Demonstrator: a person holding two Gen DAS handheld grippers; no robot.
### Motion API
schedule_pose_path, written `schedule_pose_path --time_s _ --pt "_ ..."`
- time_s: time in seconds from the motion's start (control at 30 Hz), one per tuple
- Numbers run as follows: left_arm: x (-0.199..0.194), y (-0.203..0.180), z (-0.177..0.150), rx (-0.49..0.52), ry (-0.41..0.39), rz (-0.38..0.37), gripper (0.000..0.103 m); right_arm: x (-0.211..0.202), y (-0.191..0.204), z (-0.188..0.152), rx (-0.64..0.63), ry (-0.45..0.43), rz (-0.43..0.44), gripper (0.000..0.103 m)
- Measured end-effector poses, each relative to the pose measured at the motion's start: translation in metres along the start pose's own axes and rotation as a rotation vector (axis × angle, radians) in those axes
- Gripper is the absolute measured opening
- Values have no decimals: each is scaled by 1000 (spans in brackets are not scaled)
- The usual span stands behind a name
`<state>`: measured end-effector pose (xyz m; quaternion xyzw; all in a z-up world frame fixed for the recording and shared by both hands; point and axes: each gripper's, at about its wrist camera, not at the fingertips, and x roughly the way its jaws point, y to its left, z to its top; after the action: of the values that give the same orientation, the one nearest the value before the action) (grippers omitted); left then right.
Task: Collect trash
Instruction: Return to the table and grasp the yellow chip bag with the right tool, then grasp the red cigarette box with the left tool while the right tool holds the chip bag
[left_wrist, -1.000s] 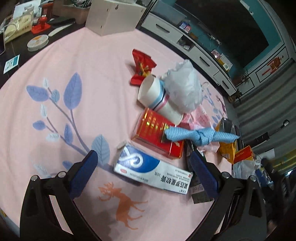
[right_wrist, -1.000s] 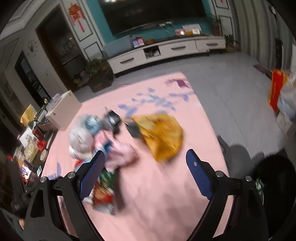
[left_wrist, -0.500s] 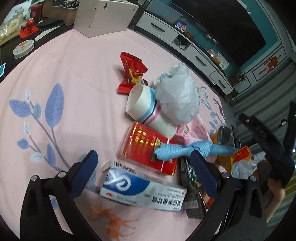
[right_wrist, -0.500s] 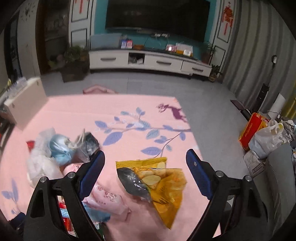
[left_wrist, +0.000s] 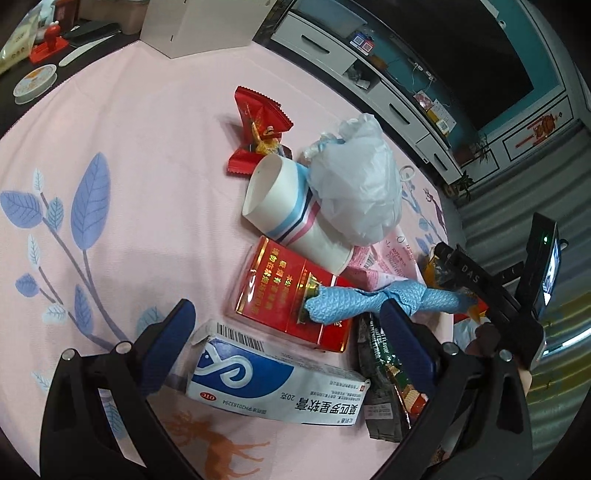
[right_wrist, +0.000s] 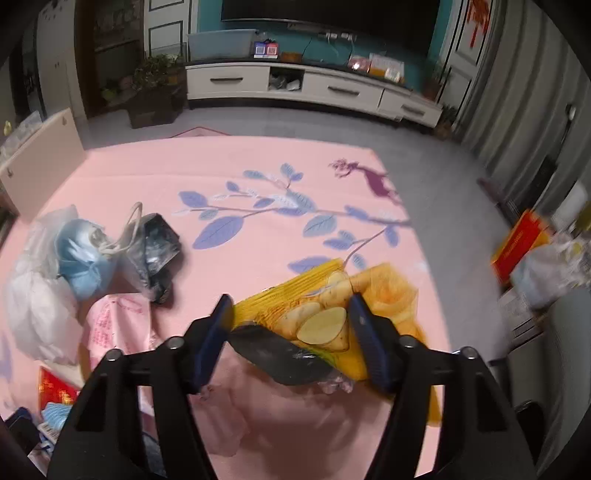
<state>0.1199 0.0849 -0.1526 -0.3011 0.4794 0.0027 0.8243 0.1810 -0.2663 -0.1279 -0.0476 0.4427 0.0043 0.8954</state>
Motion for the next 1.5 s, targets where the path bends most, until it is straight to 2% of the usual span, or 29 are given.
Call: schedule_pose_path --time_s 0.07,0.23,0.4,0.63,0.77,0.97,1.5 --pt "1 0 0 3 0 12 100 -3 -5 -1 21 -5 24 52" --pt "7 -4 0 21 10 25 100 -15 -8 -3 22 -8 78 20" --pt "7 -8 -2 28 10 25 100 -22 -13 -5 33 -10 126 3" --pt "6 -8 -3 18 7 18 100 -41 -25 -9 76 -39 193 2" --pt "4 -5 -3 15 5 2 100 -63 -32 -9 104 -63 264 2" --pt "0 -4 -5 6 1 -17 100 -81 -35 -12 105 -58 304 2" --pt "-5 -1 -4 4 0 -51 100 -126 -48 -30 131 -97 335 2"
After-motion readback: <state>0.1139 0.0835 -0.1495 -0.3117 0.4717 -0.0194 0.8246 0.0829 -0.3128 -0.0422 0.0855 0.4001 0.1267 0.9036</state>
